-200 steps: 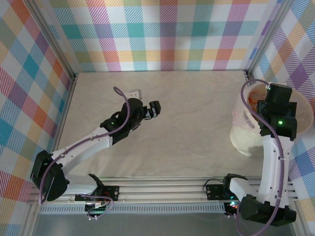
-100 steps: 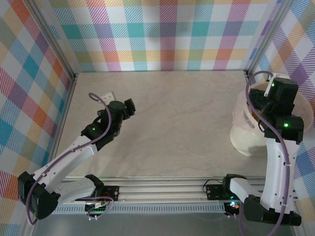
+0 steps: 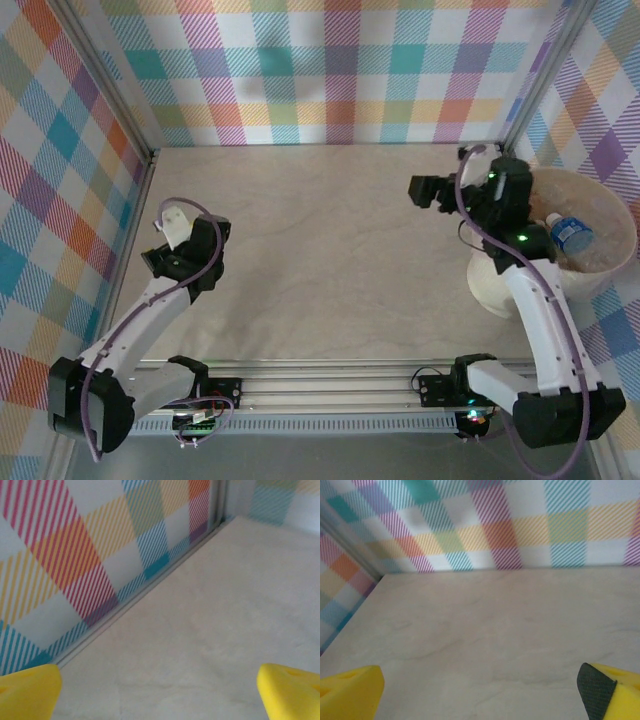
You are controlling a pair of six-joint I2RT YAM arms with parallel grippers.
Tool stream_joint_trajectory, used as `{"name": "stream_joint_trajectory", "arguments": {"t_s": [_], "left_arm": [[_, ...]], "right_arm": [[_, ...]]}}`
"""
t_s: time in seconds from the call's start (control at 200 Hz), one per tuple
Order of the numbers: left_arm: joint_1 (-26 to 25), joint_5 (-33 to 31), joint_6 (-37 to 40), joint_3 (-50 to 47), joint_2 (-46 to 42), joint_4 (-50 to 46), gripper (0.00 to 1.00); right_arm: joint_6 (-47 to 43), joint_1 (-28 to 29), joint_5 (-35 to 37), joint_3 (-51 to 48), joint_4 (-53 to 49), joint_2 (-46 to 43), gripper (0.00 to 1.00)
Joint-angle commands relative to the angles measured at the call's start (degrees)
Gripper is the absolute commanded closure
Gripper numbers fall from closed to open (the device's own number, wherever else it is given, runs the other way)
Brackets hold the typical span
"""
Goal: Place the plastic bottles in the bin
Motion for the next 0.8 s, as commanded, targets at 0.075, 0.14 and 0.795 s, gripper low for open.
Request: {"name": "stream_joint_trajectory", "arguments": {"t_s": [0.075, 0.14, 0.795], "left_arm": [[4.14, 10.89, 10.7, -11.63, 4.54, 25.5, 0.0], [4.93, 13.77, 14.29, -17.25, 6.64, 38.86, 0.0], [9.94, 37.36, 25.9, -20.33, 27.47, 71.56, 0.0]], "right_arm": [[-1.97, 0.21, 7.19, -16.17, 15.35, 0.96, 0.0], [-5.58, -0.13, 10.43, -20.32, 17.5, 2.79, 0.0], [-10.64, -10.83, 2.59, -37.86, 53.55, 19.91, 0.0]]}}
